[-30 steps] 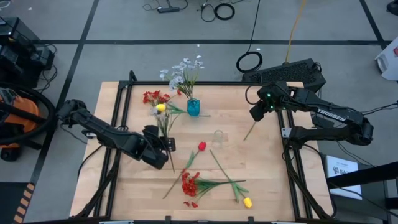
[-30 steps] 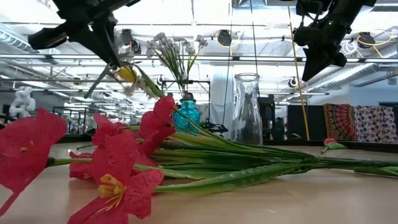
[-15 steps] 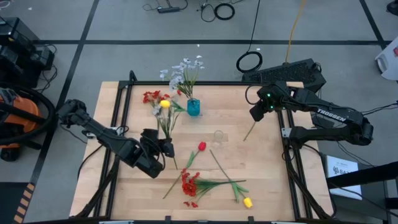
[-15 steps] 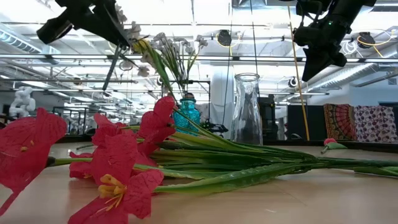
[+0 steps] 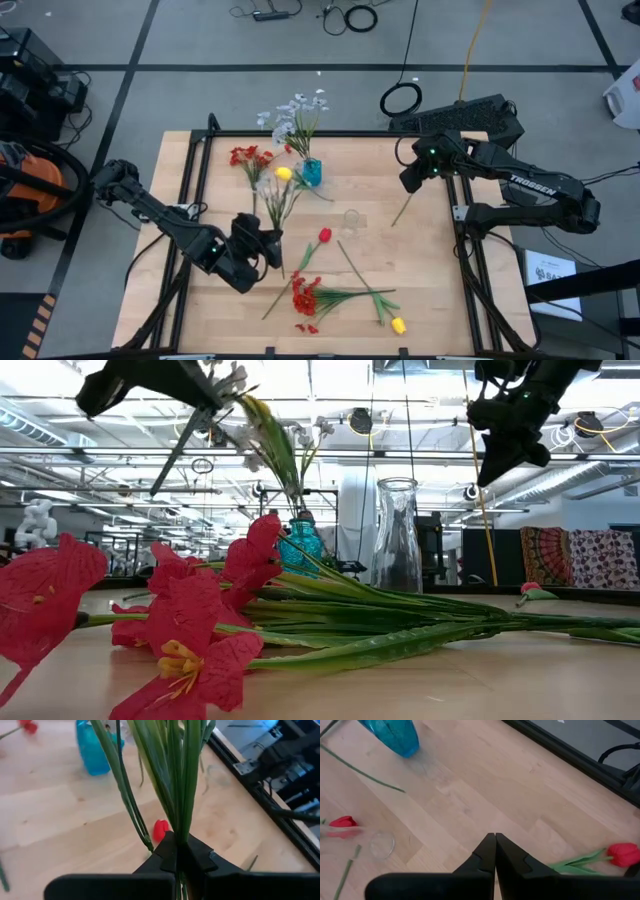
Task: Sort flowers into vase by color
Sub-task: Put the white flowers into the blue vase
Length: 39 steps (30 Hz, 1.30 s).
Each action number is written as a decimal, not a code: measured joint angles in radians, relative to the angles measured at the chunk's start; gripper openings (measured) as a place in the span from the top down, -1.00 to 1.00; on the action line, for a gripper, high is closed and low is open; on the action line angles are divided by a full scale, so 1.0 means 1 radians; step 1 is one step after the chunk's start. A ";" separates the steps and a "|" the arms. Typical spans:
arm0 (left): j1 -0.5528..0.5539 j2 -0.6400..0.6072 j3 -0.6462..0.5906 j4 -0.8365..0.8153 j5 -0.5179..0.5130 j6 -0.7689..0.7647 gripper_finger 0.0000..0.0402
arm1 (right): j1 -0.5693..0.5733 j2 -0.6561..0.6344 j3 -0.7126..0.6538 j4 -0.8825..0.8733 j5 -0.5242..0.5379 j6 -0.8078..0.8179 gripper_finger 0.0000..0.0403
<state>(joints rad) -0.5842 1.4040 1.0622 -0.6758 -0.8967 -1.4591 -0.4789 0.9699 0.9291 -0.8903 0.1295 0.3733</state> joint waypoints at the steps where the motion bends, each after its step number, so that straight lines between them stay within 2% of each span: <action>1: 0.000 0.000 0.000 0.020 -0.003 0.035 0.94 | 0.000 0.000 0.000 0.001 0.000 0.000 1.00; 13: -0.002 -0.056 0.002 0.223 -0.107 0.500 0.94 | 0.001 0.000 0.000 0.001 -0.004 0.003 1.00; 16: 0.003 -0.080 0.002 0.215 -0.054 0.552 0.94 | 0.001 0.000 0.000 0.000 -0.004 0.003 1.00; 20: 0.027 -0.084 0.002 0.122 0.089 0.434 0.94 | 0.001 0.000 0.000 0.000 -0.004 0.003 1.00; 26: 0.048 -0.084 0.002 -0.121 0.310 0.111 0.94 | 0.001 0.000 0.000 0.000 -0.004 0.007 1.00; 29: 0.046 -0.084 0.002 -0.204 0.340 0.025 0.94 | 0.001 0.000 0.000 0.000 -0.004 0.007 1.00; 36: 0.045 -0.084 0.001 -0.237 0.349 0.025 0.94 | 0.005 0.000 0.000 0.018 -0.004 0.007 1.00; 39: 0.045 -0.084 0.001 -0.285 0.389 -0.004 0.94 | 0.017 0.000 0.000 0.035 -0.004 0.007 1.00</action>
<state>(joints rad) -0.5393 1.3197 1.0634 -0.9609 -0.5077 -1.4633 -0.4620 0.9703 0.9291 -0.8552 0.1255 0.3805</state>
